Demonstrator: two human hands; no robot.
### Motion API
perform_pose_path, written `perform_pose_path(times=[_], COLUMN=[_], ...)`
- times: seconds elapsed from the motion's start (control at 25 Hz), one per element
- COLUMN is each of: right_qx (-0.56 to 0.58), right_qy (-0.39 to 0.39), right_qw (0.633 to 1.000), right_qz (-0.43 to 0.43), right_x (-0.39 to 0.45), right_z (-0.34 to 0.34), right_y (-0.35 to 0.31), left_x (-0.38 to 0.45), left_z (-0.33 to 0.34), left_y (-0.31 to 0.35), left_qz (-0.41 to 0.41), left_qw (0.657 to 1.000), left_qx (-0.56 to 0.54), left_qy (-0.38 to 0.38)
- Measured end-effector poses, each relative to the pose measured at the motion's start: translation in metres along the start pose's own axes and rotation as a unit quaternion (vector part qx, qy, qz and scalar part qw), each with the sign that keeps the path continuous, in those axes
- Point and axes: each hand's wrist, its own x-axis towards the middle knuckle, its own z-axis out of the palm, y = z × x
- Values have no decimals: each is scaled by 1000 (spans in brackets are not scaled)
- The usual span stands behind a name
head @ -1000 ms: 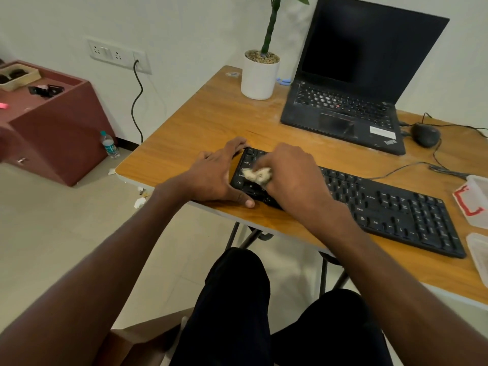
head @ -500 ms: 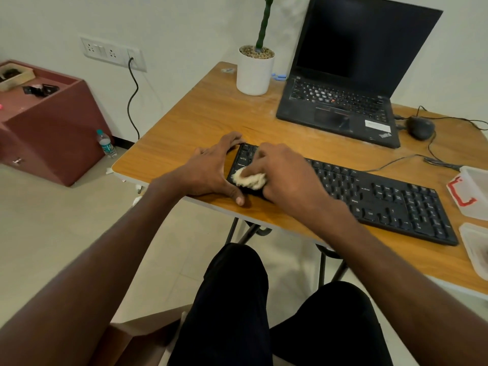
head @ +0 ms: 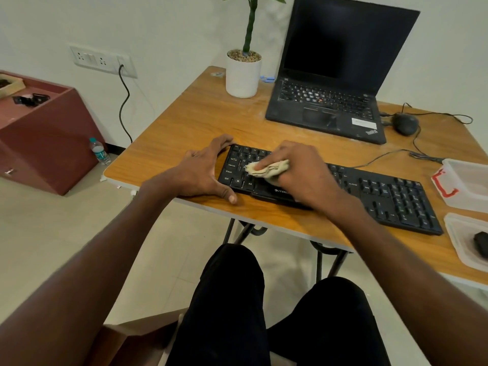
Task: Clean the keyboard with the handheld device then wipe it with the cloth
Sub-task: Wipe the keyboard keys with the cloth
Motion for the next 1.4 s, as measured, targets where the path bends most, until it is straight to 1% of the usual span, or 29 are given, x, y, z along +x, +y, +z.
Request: perform_pose_path(times=[0.08, 0.12, 0.24, 0.32, 0.36, 0.48, 0.52, 0.6, 0.64, 0.76, 0.84, 0.92, 1.0, 1.08, 1.16, 1.24, 1.32, 1.4], right_qx=[-29, -58, -156, -205, -192, -44, -31, -65, -87, -115, -120, -129, -152, -176, -141, -68, -19, -6], right_qy=[-32, -39, -50, -36, -24, -16, -19, -22, -21, -24, -9, 24, 41, 48, 57, 51, 31, -4], right_qw=[998, 997, 986, 975, 978, 998, 999, 997, 996, 993, 991, 985, 971, 960, 972, 990, 998, 1000], right_qz=[-37, -33, 44, 83, 79, 34, 11, -19, -18, 18, 54, 110, 178, 212, 181, 114, 50, 9], right_x=[-5, -8, -19, -22, -19, -2, 3, 6, 4, -16, -35, -53, -64, -68, -63, -50, -35, -29], right_z=[9, 7, -17, -29, -28, -1, 8, 19, 17, -1, -10, -17, -24, -28, -24, -12, 1, 12], right_y=[-6, -5, 10, 15, 12, -14, -23, -26, -22, 5, 18, 24, 25, 24, 18, 6, -6, -14], left_x=[1, 2, 3, 3, 3, 1, 1, 1, 1, 1, 1, 2, 0, 0, 1, 4, 7, 8], left_z=[1, 1, 1, 1, 1, 2, 2, 2, 2, 0, 0, -1, -1, -3, -1, 7, 21, 34], left_y=[-2, -4, -4, -5, -5, -4, -4, -3, -3, -5, -4, -2, -1, 0, 8, 21, 30, 26], left_qz=[3, 5, 9, 6, 6, 6, 6, 5, 4, 2, 1, 1, -1, -8, -12, 11, 39, 63], left_qw=[1000, 1000, 1000, 1000, 1000, 1000, 1000, 1000, 1000, 1000, 1000, 1000, 1000, 1000, 999, 997, 993, 991], left_qx=[3, -1, -3, -4, -6, -3, 0, 4, 2, -1, 1, 5, 7, 12, 28, 72, 111, 104], left_qy=[2, 0, -4, -2, 0, 2, 1, 0, -1, -8, -11, -13, -16, -20, -27, -17, 14, 50])
